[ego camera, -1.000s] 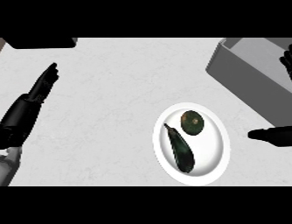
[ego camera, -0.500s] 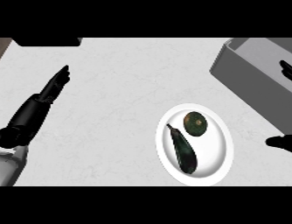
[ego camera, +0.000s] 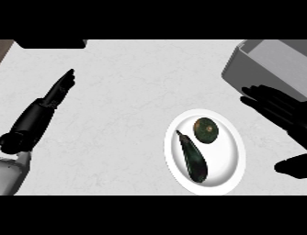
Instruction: Pick the squash from the plate and place it in the cardboard box
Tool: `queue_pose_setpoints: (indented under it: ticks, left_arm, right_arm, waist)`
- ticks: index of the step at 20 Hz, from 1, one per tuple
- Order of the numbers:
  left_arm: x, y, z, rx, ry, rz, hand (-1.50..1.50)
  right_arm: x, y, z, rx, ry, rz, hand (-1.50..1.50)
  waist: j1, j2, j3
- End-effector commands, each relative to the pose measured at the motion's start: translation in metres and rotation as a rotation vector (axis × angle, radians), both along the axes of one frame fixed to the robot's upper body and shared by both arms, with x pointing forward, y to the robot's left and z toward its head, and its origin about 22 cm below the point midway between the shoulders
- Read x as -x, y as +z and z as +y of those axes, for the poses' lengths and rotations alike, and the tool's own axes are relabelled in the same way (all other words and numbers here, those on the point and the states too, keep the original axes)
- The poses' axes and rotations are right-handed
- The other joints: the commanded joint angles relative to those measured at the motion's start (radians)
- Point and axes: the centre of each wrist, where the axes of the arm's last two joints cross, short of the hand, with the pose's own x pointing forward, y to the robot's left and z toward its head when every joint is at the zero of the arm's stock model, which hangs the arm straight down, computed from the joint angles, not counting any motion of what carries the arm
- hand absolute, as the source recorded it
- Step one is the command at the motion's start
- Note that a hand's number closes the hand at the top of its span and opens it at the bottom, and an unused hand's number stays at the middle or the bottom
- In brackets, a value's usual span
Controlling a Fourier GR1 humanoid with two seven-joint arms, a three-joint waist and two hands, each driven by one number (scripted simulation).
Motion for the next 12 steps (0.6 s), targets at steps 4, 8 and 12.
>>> queue_pose_setpoints:
  ticks: [4, 8, 12]
  left_arm:
    - [0.005, -0.009, -0.009, 0.004, -0.007, 0.006, 0.00]
    - [-0.003, -0.005, 0.012, -0.011, 0.001, -0.001, 0.00]
    - [-0.004, 0.005, -0.011, -0.008, -0.012, 0.007, 0.00]
  right_arm:
    - [0.033, 0.004, 0.063, 0.214, -0.074, 0.026, -1.50]
    - [0.035, 0.001, 0.090, 0.270, -0.128, 0.066, -1.50]
    - [0.041, -0.005, 0.117, 0.274, -0.140, 0.115, -1.50]
  waist:
    - [0.001, -0.002, 0.000]
    - [0.002, 0.001, 0.001]
    - [0.003, 0.001, 0.002]
